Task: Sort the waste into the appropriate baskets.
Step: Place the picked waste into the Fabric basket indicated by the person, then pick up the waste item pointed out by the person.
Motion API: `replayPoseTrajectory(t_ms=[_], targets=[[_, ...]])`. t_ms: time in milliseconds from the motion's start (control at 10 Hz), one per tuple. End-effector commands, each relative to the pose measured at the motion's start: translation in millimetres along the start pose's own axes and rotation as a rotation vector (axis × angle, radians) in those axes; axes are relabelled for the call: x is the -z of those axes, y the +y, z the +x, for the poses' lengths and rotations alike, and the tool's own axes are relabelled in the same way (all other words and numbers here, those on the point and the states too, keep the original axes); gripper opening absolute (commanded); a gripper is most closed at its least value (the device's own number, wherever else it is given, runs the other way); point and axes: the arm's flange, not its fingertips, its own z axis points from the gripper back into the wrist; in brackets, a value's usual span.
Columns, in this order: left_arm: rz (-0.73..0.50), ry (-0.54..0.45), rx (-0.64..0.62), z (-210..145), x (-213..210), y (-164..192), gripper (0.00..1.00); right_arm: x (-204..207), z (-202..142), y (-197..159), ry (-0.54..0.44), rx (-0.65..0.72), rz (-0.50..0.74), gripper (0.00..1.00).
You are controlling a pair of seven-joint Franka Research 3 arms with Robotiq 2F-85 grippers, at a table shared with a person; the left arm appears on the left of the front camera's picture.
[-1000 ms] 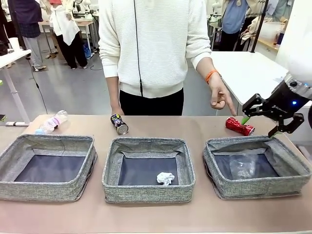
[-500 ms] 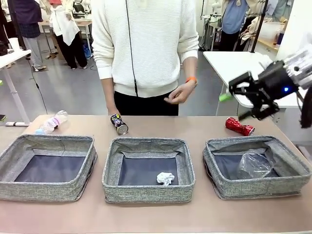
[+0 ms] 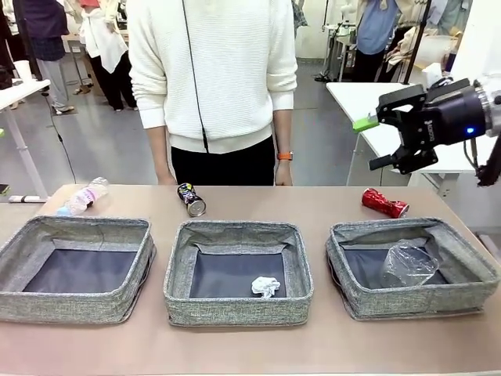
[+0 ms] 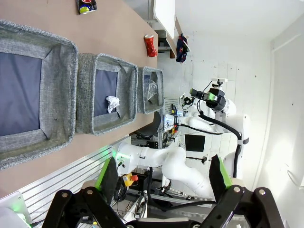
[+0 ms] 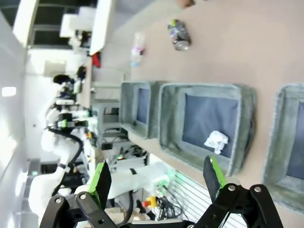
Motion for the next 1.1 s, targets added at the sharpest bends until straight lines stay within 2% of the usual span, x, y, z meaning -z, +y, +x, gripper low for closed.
replayPoseTrajectory(t_ms=[0, 1000], targets=[[-0.02, -0.004, 0.021, -1.1, 0.7, -1.0, 1.0, 1.7, -1.5, 5.4, -0.002, 0.034, -0.06, 1.0], [-0.02, -0.004, 0.021, -1.1, 0.7, -1.0, 1.0, 1.7, -1.5, 5.4, -0.002, 0.034, -0.06, 1.0]])
